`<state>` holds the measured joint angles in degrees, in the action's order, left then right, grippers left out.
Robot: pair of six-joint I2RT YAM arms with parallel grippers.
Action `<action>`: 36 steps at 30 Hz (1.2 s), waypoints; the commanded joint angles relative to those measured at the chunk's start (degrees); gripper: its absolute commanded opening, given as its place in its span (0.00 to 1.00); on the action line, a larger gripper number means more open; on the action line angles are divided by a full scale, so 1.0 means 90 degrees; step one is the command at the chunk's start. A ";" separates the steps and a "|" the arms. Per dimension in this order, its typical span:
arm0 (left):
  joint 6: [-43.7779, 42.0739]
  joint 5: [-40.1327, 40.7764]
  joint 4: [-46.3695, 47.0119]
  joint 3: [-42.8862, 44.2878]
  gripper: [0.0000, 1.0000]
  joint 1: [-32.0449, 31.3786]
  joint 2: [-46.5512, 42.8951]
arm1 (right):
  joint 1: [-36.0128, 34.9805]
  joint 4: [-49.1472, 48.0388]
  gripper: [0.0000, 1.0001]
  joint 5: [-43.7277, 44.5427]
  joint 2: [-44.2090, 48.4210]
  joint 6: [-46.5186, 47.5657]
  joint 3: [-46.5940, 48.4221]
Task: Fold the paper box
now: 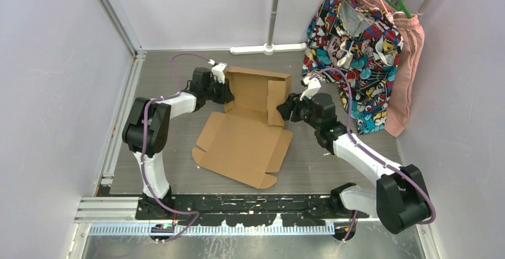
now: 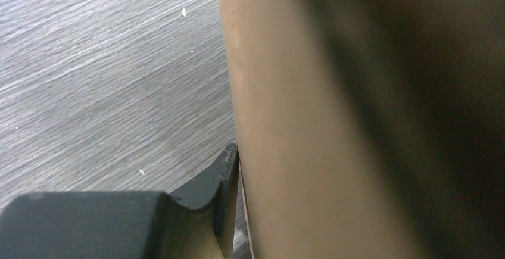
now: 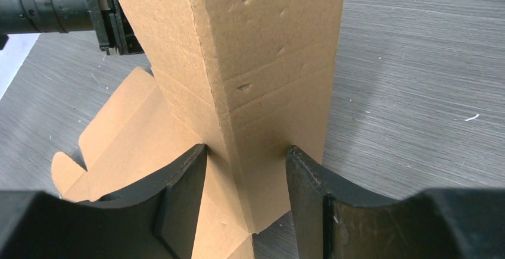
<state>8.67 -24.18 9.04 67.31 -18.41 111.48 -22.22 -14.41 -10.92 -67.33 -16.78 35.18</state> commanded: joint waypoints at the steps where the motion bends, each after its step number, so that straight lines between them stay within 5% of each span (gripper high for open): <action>1: -0.0195 0.0174 -0.0186 -0.0193 0.20 -0.0217 -0.0419 | -0.0124 -0.0310 0.57 0.0410 -0.0035 0.0207 0.0320; 18: -0.0290 0.0954 -0.0164 -0.0866 0.19 -0.0673 -0.1075 | -0.0574 -0.0471 0.63 0.1960 0.0182 0.0399 -0.0297; 36: -0.0259 0.1359 -0.0348 -0.1364 0.19 -0.1098 -0.1715 | -0.0615 -0.0818 0.62 0.2357 0.0287 0.0262 -0.0887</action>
<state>6.98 -9.85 6.83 55.86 -26.35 100.09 -27.66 -17.12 6.96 -66.32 -14.02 27.83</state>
